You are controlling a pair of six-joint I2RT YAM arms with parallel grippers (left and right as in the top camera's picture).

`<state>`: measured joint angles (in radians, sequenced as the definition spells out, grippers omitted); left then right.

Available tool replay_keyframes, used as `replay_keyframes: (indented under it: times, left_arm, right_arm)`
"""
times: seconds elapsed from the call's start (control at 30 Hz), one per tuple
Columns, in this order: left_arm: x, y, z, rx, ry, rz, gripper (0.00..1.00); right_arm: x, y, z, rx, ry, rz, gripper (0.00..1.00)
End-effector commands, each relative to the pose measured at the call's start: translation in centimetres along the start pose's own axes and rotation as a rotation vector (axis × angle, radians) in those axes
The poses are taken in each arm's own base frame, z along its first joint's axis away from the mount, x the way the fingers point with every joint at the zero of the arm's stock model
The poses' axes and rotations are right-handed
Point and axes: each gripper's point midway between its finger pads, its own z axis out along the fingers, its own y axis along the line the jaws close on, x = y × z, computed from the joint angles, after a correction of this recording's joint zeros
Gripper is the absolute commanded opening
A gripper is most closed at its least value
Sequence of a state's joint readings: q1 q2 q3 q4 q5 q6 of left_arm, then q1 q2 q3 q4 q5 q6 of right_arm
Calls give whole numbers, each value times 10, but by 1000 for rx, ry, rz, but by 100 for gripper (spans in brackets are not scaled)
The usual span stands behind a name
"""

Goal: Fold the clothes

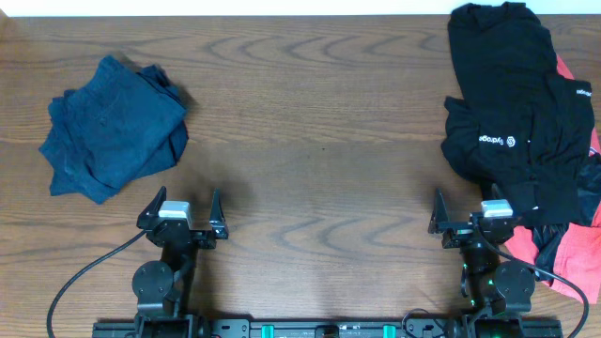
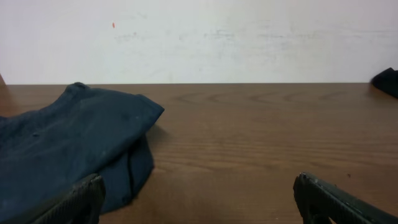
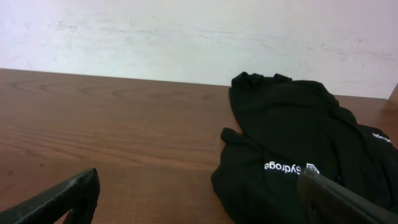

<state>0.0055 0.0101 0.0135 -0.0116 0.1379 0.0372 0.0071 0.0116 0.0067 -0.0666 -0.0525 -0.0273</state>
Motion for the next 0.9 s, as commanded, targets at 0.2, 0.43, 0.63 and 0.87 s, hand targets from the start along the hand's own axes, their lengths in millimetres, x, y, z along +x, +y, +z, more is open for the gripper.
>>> replay_keyframes:
  times: [0.2,0.43,0.63,0.87]
  left_arm:
    - [14,0,0,3,48,-9,98]
    - [14,1,0,0,47,-10,98]
    - [11,0,-1,0,45,-48,98]
    - [-18,-1,-5,-1,33,-106,98]
  right_arm:
    - [0,1,0,-4,-3,-12,99]
    - [-9,2,0,-10,-37,-14,99]
    - [-9,1,-1,-4,-33,-14,99]
    - [-31,-14,-4,82,-36,-12,99]
